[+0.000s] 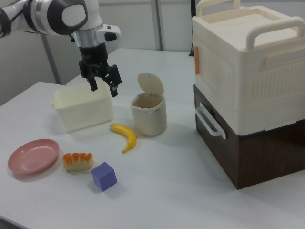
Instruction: Close the trash can
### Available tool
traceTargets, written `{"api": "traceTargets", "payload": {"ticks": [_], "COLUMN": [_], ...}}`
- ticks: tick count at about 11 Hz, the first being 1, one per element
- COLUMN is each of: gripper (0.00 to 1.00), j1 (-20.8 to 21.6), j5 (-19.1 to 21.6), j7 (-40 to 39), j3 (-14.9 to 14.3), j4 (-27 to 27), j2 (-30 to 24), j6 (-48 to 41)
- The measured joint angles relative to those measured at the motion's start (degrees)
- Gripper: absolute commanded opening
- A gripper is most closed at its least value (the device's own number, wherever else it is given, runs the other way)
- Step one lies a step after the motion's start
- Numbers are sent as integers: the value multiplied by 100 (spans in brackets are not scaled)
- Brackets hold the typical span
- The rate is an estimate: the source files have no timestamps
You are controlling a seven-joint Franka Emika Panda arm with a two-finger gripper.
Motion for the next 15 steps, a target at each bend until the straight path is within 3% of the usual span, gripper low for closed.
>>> {"api": "traceTargets", "payload": {"ticks": [4,15], "gripper": [100,100], "j1": [34,37], "j5": [-281,-283], "j7": [-8,-8], "j3": [2,2], "j4": [-87,-125], "j2": [3,3], "j6": [444,356]}}
